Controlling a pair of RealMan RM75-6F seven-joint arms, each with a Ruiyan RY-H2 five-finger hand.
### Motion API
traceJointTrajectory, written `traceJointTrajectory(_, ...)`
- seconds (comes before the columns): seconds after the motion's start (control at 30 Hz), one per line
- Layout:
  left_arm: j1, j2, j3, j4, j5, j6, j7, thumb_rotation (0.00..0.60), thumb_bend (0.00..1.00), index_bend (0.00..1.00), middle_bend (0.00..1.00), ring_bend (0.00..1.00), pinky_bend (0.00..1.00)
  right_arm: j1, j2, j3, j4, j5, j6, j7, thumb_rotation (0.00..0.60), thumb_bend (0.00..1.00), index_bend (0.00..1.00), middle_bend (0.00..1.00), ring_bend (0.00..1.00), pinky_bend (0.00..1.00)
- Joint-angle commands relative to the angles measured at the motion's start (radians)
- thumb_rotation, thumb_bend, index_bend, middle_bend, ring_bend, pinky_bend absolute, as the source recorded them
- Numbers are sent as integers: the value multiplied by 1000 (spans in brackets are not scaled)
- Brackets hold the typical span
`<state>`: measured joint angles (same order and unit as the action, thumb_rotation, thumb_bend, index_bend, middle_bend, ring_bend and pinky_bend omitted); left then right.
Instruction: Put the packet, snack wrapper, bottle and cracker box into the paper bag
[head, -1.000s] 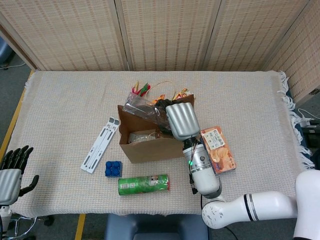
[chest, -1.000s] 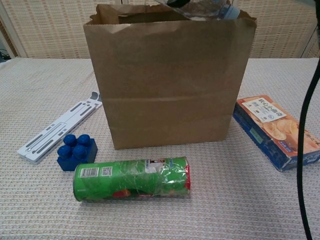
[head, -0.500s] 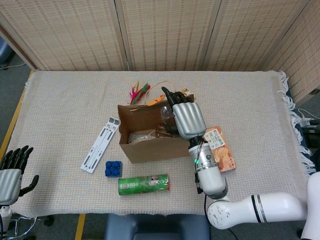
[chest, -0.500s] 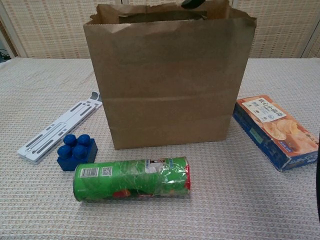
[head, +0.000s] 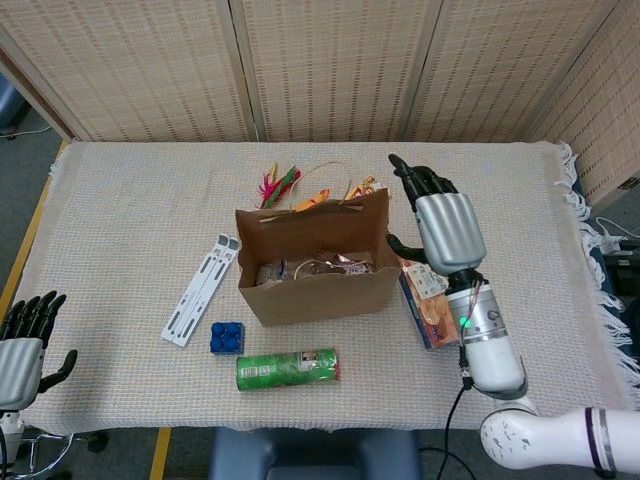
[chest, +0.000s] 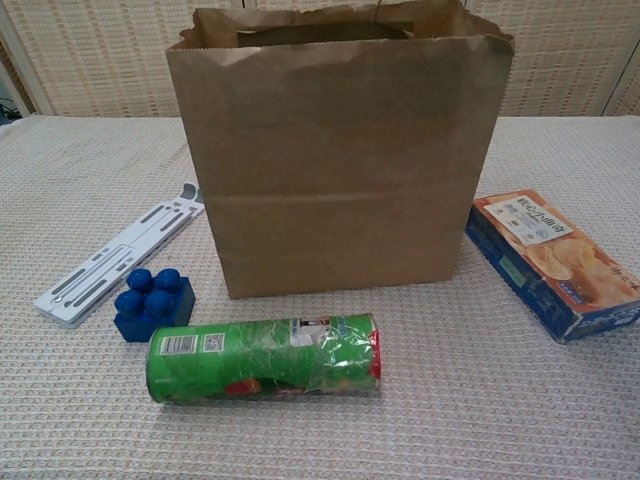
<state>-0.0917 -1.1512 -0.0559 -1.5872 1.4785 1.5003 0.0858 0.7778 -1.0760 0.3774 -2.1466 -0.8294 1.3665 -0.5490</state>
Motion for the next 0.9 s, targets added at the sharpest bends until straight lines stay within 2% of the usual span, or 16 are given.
traceJointTrajectory(0.03,1,-2,-1,-2,-1,2,9,600,368,21,0,0,0,-167,170,-111,17,-169,-81,194,600,134,0,184,125,258)
traceJointTrajectory(0.17,2,-7,-1,-4,-2,7,25,600,368,21,0,0,0,-252,222,-188,86,-270,-126,318,600,134,0,184,125,257)
traceJointTrajectory(0.33,3,-10,-3,-6,-5,10,37,600,368,19,0,0,0,-295,202,-270,160,-359,-208,396,600,134,0,184,125,250)
traceJointTrajectory(0.37,4,-11,-3,-6,-5,10,38,600,368,19,0,0,0,-296,194,-283,168,-376,-226,398,600,161,0,184,125,249)
traceJointTrajectory(0.5,4,-11,-4,-6,-6,11,37,600,368,19,0,0,0,-284,139,-335,209,-457,-298,359,600,530,16,184,125,247)
traceJointTrajectory(0.57,4,-11,-4,-6,-6,10,36,600,368,19,0,0,0,-273,116,-351,217,-479,-327,325,600,642,48,184,125,245)
traceJointTrajectory(0.7,3,-10,-4,-4,-6,8,30,600,368,19,0,0,0,-247,69,-377,218,-509,-381,237,600,758,89,184,125,237)
traceJointTrajectory(0.9,3,-8,-3,-2,-3,6,21,600,368,19,0,0,0,-215,16,-399,202,-484,-451,135,600,855,118,184,125,231)
